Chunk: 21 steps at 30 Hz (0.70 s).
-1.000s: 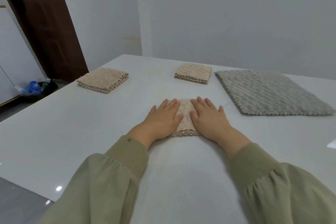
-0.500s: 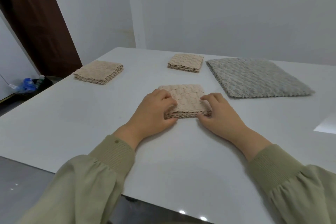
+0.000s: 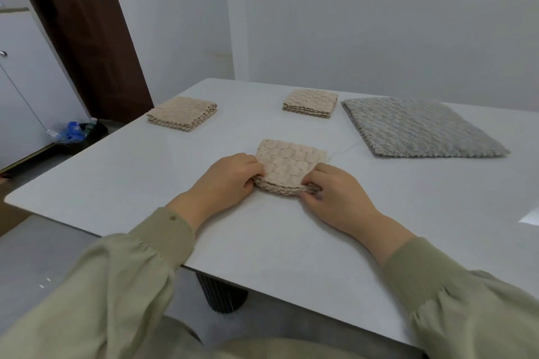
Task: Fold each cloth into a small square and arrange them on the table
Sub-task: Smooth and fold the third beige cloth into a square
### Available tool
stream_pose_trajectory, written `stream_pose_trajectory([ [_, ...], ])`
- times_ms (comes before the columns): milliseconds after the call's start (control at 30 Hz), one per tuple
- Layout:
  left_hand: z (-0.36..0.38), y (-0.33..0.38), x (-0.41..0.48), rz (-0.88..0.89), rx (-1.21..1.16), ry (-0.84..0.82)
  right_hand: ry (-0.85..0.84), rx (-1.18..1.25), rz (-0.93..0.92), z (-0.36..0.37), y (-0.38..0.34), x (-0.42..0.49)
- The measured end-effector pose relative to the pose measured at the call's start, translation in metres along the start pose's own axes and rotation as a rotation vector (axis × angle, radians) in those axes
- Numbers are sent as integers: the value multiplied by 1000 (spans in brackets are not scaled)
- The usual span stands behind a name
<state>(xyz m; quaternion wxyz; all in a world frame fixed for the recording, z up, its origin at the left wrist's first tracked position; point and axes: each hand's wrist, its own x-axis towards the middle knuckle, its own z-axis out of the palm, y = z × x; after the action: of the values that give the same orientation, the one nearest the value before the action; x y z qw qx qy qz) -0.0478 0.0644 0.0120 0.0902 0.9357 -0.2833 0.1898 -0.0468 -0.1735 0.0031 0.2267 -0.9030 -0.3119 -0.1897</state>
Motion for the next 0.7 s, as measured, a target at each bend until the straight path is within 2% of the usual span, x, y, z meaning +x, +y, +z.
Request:
stream_pose_trajectory([
  [167, -14, -4, -32, 18, -10, 0, 14, 124, -79, 0, -27, -5],
  [300, -28, -1, -48, 27, -33, -56, 269, 189, -29, 0, -37, 0],
  [367, -36, 4, -44, -63, -75, -83, 308, 148, 82, 5, -36, 6],
  [433, -39, 12, -23, -209, -99, -64, 205, 66, 205, 13, -34, 13],
  [500, -30, 23, 3, -344, -59, -86, -3, -20, 290, 21, -32, 16],
  [567, -12, 31, 16, -392, 7, -246, -176, -99, 315, 29, -30, 16],
  [633, 3, 32, 11, -413, 27, -393, -247, -138, 319, 33, -30, 14],
  [700, 5, 26, -1, -425, 11, -418, -250, -152, 299, 34, -35, 13],
])
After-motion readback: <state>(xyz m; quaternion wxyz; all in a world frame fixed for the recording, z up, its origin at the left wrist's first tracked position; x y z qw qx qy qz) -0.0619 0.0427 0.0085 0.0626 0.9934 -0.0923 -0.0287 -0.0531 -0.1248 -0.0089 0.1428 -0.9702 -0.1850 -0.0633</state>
